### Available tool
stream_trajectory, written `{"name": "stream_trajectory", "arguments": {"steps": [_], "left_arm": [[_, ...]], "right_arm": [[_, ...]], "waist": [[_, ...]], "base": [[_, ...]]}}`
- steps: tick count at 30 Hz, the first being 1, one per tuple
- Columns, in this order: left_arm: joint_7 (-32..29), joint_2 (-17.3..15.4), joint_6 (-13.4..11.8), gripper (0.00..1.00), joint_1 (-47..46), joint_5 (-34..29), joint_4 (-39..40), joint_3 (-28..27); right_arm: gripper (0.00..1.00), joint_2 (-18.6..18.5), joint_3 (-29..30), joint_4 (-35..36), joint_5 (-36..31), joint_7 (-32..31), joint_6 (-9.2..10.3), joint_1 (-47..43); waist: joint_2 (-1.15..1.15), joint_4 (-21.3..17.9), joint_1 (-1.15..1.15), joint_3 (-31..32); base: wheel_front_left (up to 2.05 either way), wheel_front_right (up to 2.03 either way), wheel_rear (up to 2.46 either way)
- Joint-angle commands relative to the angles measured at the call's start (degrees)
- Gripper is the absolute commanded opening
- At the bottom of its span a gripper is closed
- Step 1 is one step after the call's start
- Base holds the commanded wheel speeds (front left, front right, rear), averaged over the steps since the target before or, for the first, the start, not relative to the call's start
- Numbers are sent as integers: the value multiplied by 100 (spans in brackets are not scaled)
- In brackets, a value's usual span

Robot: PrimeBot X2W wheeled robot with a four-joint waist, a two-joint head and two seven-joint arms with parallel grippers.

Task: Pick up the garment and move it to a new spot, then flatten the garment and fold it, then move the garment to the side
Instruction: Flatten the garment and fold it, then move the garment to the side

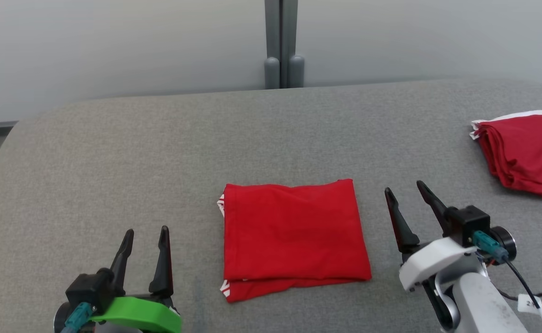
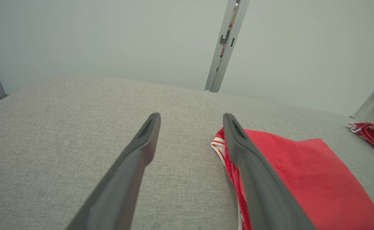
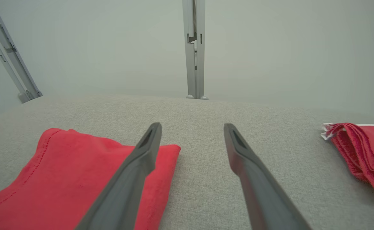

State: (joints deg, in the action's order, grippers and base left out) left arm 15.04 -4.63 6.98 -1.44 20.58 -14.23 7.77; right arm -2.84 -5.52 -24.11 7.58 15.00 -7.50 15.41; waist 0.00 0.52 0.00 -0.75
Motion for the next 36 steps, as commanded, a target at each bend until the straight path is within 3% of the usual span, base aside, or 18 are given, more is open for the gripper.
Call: {"name": "stream_trajectory", "arguments": {"steps": [1,15,36], "left_arm": [[18,7,-14,100,105,-43,21,-48],[18,105,3,100,484,-24,56,-421],[18,136,51,100,386,-142,-93,-499]], "right_arm": [[100,-17,86,103,-3,23,3,-200],[100,-15,524,658,145,23,3,-994],[100,-16,370,444,2,23,3,-770]], "waist": [[0,-141,0,99],[0,-327,0,88],[0,-220,0,47]], "base": [[0,0,0],[0,0,0],[0,0,0]]}}
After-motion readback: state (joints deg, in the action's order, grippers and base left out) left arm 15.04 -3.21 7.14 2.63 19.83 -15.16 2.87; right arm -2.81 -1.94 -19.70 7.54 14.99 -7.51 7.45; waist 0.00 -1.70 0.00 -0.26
